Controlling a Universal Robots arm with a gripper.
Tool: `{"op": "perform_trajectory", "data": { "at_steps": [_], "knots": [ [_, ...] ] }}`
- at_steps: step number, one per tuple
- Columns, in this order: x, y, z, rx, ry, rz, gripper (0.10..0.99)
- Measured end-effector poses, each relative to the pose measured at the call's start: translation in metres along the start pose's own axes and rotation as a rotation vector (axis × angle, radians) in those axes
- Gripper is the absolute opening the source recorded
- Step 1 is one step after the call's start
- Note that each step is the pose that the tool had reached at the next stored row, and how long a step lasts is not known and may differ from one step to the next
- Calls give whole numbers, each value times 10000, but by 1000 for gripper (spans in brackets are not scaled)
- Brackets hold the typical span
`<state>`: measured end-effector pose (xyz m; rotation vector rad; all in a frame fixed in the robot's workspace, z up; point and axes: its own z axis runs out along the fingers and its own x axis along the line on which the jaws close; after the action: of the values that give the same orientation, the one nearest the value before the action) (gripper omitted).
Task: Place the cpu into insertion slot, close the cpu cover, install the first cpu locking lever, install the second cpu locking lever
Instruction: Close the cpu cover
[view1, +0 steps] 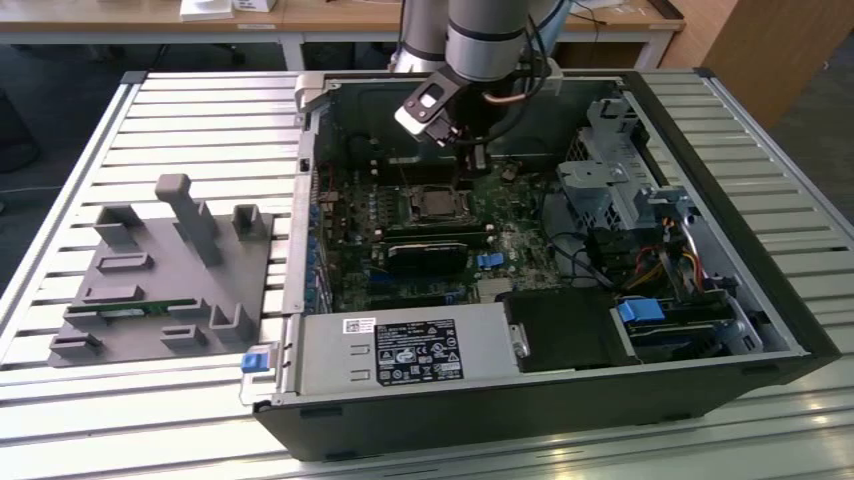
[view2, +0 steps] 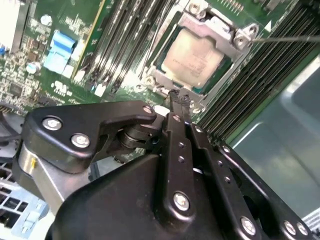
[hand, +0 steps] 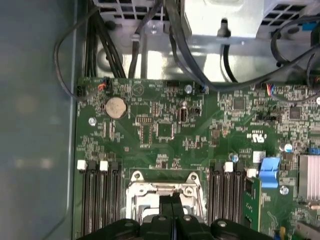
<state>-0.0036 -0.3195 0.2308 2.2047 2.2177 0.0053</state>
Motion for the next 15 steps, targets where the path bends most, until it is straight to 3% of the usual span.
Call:
{"op": "perform_trajectory", "data": {
  "at_steps": [7,15],
  "knots": [
    [2,-173,40,1,-1,1,122],
    [4,-279,99,3,1,1,122]
  ]
}}
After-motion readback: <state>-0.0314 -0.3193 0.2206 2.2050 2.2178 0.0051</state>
